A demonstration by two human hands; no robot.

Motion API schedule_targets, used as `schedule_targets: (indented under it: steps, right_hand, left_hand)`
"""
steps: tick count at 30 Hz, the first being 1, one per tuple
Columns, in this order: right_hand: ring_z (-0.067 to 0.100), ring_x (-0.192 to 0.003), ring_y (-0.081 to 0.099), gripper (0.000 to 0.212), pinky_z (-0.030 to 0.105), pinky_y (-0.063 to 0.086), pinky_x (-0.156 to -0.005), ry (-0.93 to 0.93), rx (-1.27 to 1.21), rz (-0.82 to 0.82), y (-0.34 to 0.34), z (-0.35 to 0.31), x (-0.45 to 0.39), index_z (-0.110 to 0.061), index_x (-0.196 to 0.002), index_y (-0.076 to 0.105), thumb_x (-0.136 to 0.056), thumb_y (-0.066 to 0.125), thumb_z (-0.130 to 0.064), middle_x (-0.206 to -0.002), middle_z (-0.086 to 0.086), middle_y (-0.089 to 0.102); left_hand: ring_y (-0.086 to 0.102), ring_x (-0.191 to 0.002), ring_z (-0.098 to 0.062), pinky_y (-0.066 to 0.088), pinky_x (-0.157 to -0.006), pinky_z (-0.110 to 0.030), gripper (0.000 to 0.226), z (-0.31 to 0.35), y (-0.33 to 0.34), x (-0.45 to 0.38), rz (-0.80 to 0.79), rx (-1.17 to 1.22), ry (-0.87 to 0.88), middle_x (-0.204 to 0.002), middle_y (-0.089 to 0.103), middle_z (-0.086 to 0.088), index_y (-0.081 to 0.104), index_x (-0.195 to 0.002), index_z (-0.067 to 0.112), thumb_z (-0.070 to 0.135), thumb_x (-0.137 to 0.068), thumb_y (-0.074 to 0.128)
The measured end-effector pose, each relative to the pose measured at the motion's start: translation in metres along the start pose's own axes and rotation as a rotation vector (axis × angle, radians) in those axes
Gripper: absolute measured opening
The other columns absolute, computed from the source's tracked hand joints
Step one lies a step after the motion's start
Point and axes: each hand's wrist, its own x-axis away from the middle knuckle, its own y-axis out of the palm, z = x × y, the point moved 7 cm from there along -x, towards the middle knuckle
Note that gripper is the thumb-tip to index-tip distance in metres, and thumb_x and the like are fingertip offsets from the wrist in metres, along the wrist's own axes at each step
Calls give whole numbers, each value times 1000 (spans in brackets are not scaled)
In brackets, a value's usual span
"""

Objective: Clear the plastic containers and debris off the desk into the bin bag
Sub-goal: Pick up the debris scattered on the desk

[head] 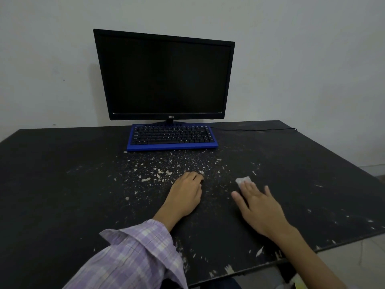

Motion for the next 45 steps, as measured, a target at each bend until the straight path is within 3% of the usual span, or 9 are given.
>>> schedule_targets:
  steps: [5, 11, 16, 21, 26, 33, 38, 41, 45]
  right_hand:
    - [1, -145, 8, 86, 33, 4, -119, -146, -41, -28, 6, -33, 11, -27, -151, 14, -78, -4, -69, -158, -12, 12]
    - [9, -146, 15, 72, 44, 6, -119, -71, 0, -60, 3, -25, -28, -24, -151, 17, -91, 8, -63, -159, -5, 17]
    - [-2, -144, 7, 80, 41, 4, -121, -297, -63, -94, 11, -58, -12, -31, -151, 14, -82, 1, -69, -157, -15, 12]
    - [7, -145, 17, 60, 48, 4, -120, -162, 30, -102, 5, -36, -44, -28, -150, 18, -97, 12, -55, -158, -9, 18]
    - [21, -142, 30, 76, 53, 11, -117, -31, 127, -99, 11, -38, -99, -14, -151, 18, -93, 12, -64, -157, 7, 23]
    - [18, -141, 32, 71, 48, 13, -118, -208, 111, -46, 8, -65, -111, -17, -147, 28, -94, 14, -62, -152, 5, 34]
    - [23, -130, 45, 75, 41, 30, -114, -166, 40, -61, 8, -51, -119, -11, -138, 43, -92, 17, -64, -143, 10, 47]
    - [31, -139, 31, 89, 44, 21, -118, -90, 30, -146, 19, -56, -132, -1, -143, 33, -88, 14, -70, -150, 20, 33]
    - [25, -147, 8, 82, 42, 5, -120, -184, 10, -155, 20, -83, -135, -3, -150, 12, -94, 14, -62, -158, 17, 14]
  left_hand:
    - [44, -120, -15, 38, -102, -28, 34, 1, 0, 1, -1, -10, -1, -132, 50, -1, 47, -130, 15, 22, -99, 35]
    - [44, -121, -15, 37, -102, -28, 35, 0, -1, 1, 5, -5, -10, -133, 49, -1, 47, -131, 15, 22, -98, 36]
    - [46, -119, -15, 39, -100, -29, 34, -2, -1, -1, 9, -3, -15, -130, 51, -2, 48, -128, 13, 22, -97, 38]
    - [46, -116, -14, 41, -99, -29, 34, -10, -1, -6, 3, -1, -21, -128, 51, -1, 49, -127, 13, 26, -97, 39]
    - [48, -114, -15, 43, -97, -30, 31, -27, -5, -16, 20, -16, -71, -125, 53, -2, 51, -124, 14, 24, -97, 40]
    - [48, -113, -14, 44, -94, -29, 31, -50, -8, -31, 26, -52, -100, -125, 53, -1, 51, -124, 15, 23, -96, 41]
    - [47, -115, -14, 42, -94, -28, 31, -62, -12, -34, 33, -67, -98, -125, 53, 0, 51, -124, 16, 22, -96, 40]
    - [47, -113, -15, 42, -93, -28, 31, -62, -11, -34, 53, -78, -101, -124, 53, -1, 51, -124, 15, 22, -96, 40]
    - [49, -111, -15, 45, -91, -29, 29, -62, -9, -33, 58, -94, -104, -122, 53, -2, 51, -122, 15, 21, -96, 40]
